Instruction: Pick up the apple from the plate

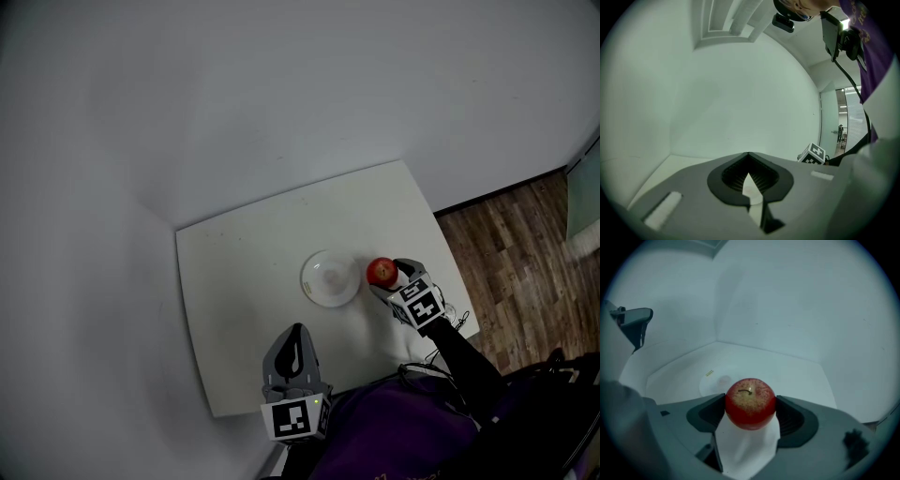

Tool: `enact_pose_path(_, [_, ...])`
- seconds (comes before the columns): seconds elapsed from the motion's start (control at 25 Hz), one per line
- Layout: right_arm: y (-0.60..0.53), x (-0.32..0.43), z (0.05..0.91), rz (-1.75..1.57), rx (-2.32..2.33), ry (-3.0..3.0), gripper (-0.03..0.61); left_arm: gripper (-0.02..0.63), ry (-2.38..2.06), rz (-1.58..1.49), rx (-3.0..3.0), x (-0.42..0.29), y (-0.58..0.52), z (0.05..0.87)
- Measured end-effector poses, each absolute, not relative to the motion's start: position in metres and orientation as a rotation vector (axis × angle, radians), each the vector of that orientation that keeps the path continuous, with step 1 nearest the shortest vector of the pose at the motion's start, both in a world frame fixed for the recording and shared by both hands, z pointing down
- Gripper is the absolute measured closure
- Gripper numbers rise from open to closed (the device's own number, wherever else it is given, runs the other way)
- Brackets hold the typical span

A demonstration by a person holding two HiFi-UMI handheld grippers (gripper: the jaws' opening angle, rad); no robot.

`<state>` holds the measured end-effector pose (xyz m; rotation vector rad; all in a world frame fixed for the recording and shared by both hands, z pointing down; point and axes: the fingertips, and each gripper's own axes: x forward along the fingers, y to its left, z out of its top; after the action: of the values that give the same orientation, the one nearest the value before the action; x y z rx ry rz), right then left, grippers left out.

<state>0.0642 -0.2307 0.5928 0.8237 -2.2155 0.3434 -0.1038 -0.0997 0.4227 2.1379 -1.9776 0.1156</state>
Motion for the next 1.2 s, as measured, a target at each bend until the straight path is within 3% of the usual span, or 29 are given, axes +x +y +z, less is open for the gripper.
enact_pose_path(1.2, [-0.219, 0.07, 0.606, 0.39, 0.777, -2.211, 0.232, 0.607, -1.986, 0.104, 2.146, -0.101, -0.098, 0.424])
